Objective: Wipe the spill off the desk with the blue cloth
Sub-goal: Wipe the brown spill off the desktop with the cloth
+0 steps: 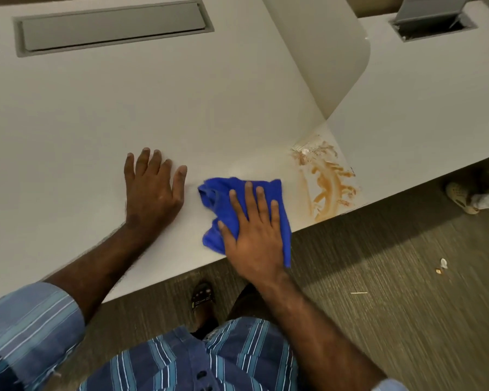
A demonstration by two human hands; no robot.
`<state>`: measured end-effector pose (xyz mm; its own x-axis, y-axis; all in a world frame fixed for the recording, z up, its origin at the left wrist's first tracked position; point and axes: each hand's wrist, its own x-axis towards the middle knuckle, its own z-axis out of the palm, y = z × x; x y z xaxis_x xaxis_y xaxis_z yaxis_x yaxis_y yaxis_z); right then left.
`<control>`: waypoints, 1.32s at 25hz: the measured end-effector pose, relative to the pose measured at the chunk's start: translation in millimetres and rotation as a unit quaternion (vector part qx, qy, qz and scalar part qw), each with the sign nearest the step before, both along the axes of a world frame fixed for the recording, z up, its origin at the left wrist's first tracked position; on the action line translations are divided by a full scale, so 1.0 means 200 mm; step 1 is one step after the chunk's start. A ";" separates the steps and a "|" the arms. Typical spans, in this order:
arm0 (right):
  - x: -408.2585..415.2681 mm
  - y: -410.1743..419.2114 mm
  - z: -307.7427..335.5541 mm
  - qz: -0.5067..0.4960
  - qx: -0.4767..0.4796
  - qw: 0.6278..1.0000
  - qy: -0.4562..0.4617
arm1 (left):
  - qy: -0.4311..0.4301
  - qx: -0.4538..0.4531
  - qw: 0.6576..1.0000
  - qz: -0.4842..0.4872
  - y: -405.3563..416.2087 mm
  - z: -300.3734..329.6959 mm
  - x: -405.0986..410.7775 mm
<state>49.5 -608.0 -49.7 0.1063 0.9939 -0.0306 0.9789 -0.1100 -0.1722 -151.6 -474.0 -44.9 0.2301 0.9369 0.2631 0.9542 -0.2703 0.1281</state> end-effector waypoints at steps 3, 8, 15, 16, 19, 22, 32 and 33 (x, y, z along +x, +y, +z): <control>0.25 0.06 0.01 -0.094 -0.028 0.995 -0.022 | -0.021 -0.011 1.000 -0.005 0.09 0.02 0.09; 0.24 0.47 0.03 -0.152 -0.033 0.988 -0.022 | -0.037 -0.069 0.995 -0.061 0.21 -0.03 0.19; 0.16 0.06 -0.01 -0.080 -0.014 0.997 -0.011 | -0.067 -0.074 0.993 -0.069 0.23 -0.09 0.19; 0.24 0.05 0.00 -0.104 -0.024 0.994 -0.016 | -0.069 -0.072 0.993 -0.068 0.23 -0.08 0.19; 0.44 0.21 0.04 -0.196 -0.056 0.979 -0.034 | -0.074 -0.084 0.992 -0.066 0.22 -0.06 0.20; 0.40 0.46 0.05 -0.241 -0.071 0.968 -0.017 | -0.078 -0.096 0.990 -0.063 0.22 -0.06 0.20; 0.44 0.20 0.02 -0.017 -0.036 0.999 -0.023 | -0.071 -0.096 0.991 -0.054 0.23 -0.07 0.21; 0.48 0.32 0.02 -0.008 -0.033 0.999 -0.022 | -0.070 -0.095 0.992 -0.052 0.23 -0.07 0.21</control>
